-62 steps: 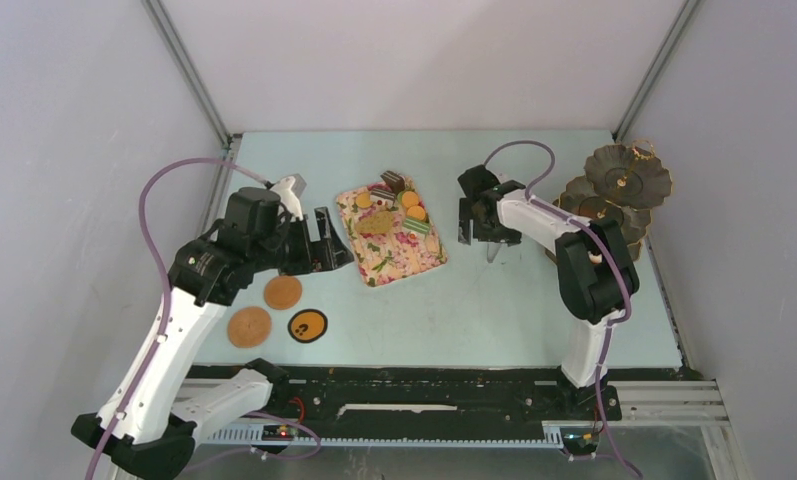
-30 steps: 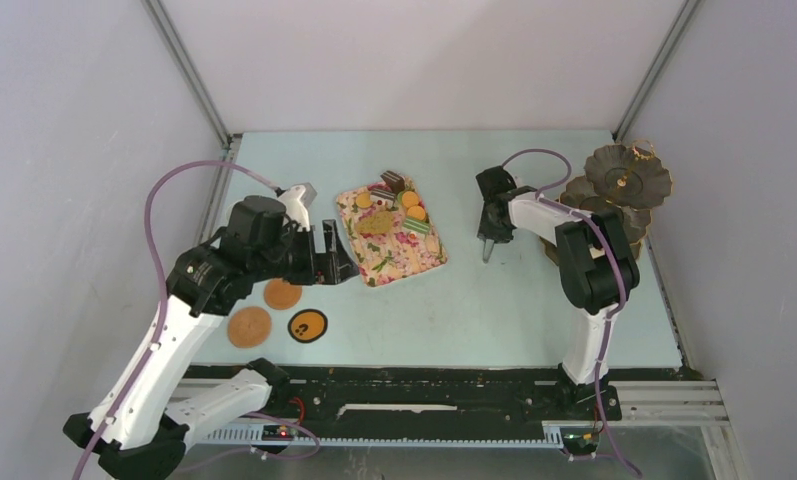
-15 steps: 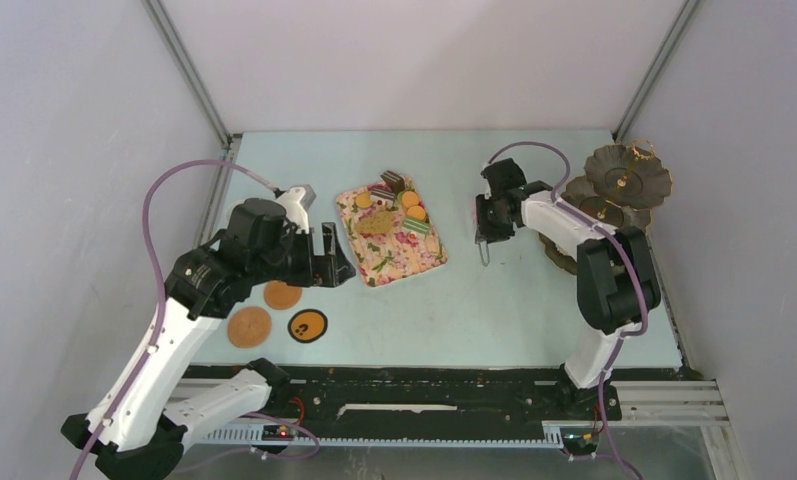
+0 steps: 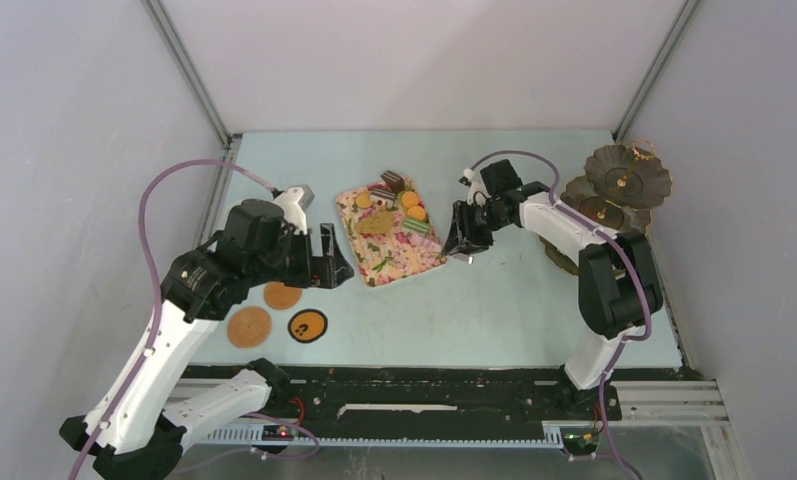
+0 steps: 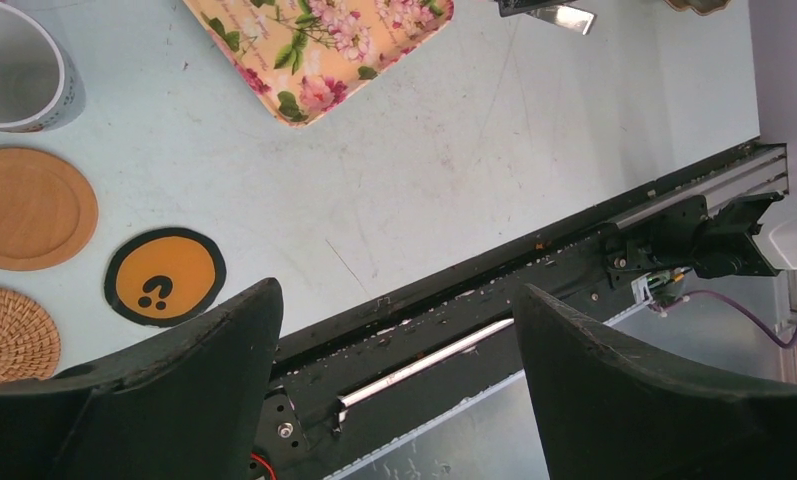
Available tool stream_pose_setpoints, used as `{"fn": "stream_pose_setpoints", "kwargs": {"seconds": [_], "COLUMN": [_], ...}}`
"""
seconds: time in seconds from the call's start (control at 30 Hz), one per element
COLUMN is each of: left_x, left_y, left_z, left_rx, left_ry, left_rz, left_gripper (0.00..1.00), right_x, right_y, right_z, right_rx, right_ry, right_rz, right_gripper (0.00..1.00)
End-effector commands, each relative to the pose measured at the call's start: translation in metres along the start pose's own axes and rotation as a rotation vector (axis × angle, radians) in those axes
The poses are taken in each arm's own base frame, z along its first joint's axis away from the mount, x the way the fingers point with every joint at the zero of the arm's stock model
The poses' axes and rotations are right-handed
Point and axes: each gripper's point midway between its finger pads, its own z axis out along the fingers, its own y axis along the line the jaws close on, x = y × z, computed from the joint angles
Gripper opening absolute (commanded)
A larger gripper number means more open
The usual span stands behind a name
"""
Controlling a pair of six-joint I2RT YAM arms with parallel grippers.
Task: Serve the afternoon tea
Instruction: Pick up the clamp from the center of the board, then pick up the desert from the tray.
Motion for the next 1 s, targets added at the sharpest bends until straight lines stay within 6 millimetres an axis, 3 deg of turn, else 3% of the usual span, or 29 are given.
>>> {"fn": "stream_pose_setpoints", "kwargs": {"seconds": [0.0,0.23,0.63,0.97], "left_x": [-0.011,-0.010,-0.011,-0.011], "left_y": [-0.004,-0.004,-0.002,-0.001], "left_z": [-0.010,-0.011,-0.011,-0.010], "left_rx": [0.015,0.014,0.006,0.001], "left_ry": [-0.056,-0.056,-0.059,-0.058], "left_rz": [0.035,0.036,0.042,0.042], "left_gripper": [0.91,0.91,0.92,0.92], "right_x": [-0.007,-0.015,-0.012,-0.035], "right_y": [0.041,0.049,0.021,0.007], "right_z": [-0.010,-0.004,-0.012,-0.003], "right_rx": [-0.160,-0.186,-0.104,-0.120], "right_ry": [-0.004,-0.019,0.013,-0.039], "right_rz": [0.087,0.152,0.366,0.446], "right_gripper": [0.38,0.36,0.41,0.41]}}
